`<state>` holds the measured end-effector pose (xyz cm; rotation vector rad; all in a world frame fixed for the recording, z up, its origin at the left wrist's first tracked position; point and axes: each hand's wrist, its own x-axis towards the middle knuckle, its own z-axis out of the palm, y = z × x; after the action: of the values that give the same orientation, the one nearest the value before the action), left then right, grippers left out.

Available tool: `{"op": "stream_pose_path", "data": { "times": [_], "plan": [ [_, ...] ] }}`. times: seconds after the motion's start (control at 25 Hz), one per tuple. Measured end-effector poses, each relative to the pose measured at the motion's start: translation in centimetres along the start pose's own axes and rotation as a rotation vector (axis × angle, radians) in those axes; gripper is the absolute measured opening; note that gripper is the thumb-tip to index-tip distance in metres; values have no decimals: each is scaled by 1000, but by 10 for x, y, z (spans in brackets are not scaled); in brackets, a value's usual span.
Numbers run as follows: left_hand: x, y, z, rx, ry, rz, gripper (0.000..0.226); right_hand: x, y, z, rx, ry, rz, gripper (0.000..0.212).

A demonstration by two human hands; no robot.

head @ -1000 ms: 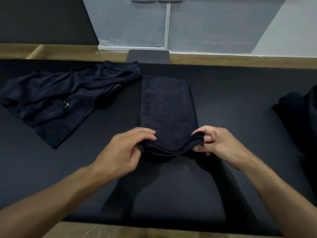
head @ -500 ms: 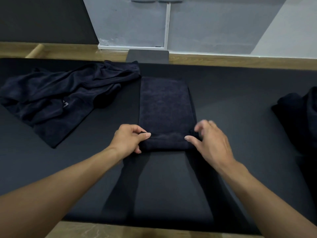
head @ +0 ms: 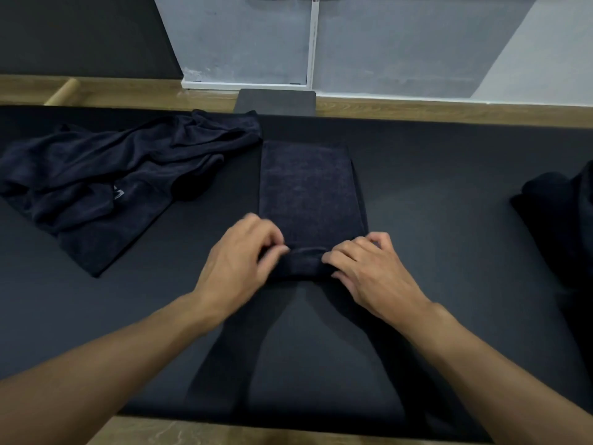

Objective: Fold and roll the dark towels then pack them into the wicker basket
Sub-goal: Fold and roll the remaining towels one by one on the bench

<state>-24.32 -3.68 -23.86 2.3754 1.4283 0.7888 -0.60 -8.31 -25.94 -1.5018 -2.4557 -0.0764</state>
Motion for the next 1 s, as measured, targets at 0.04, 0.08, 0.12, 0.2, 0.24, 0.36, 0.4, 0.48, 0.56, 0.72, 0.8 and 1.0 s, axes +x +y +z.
{"op": "stream_pose_path", "data": {
  "times": [0.04, 0.08, 0.12, 0.2, 0.24, 0.36, 0.4, 0.48, 0.56, 0.72, 0.8, 1.0],
  "plan": [
    [-8, 1, 0, 126, -32, 219, 18, 4, 0, -2, -8, -25, 0, 19],
    [-16, 0, 2, 235, -88, 354, 30, 7, 1, -5, 11, -53, 10, 17],
    [-22, -1, 4, 315, -138, 405, 37, 10, 2, -9, 74, -99, 44, 17],
    [-23, -11, 9, 383, -173, 412, 45, 16, 2, -19, 286, -204, 152, 16],
    [-19, -15, 8, 374, -179, 411, 45, 19, 4, -21, 395, -260, 207, 16],
    [-4, -15, 3, 307, -262, 380, 33, 29, 7, -29, 629, -419, 369, 15],
    [2, -12, 2, 234, -307, 319, 27, 32, 9, -32, 676, -444, 424, 14],
    [19, -11, -2, 61, -403, 109, 22, 38, 10, -34, 670, -398, 481, 15],
    [41, -12, -4, -44, -552, -92, 18, 36, 2, -28, 353, -194, 308, 19],
    [66, -11, -5, -133, -664, -255, 18, 9, -11, -10, 5, -42, 49, 43],
    [62, -6, -3, -68, -527, -176, 16, 6, -3, -5, 92, -96, 125, 47],
    [29, -12, 9, 493, -264, 608, 40, 24, 17, -6, 498, -173, 387, 34]
  ]
}}
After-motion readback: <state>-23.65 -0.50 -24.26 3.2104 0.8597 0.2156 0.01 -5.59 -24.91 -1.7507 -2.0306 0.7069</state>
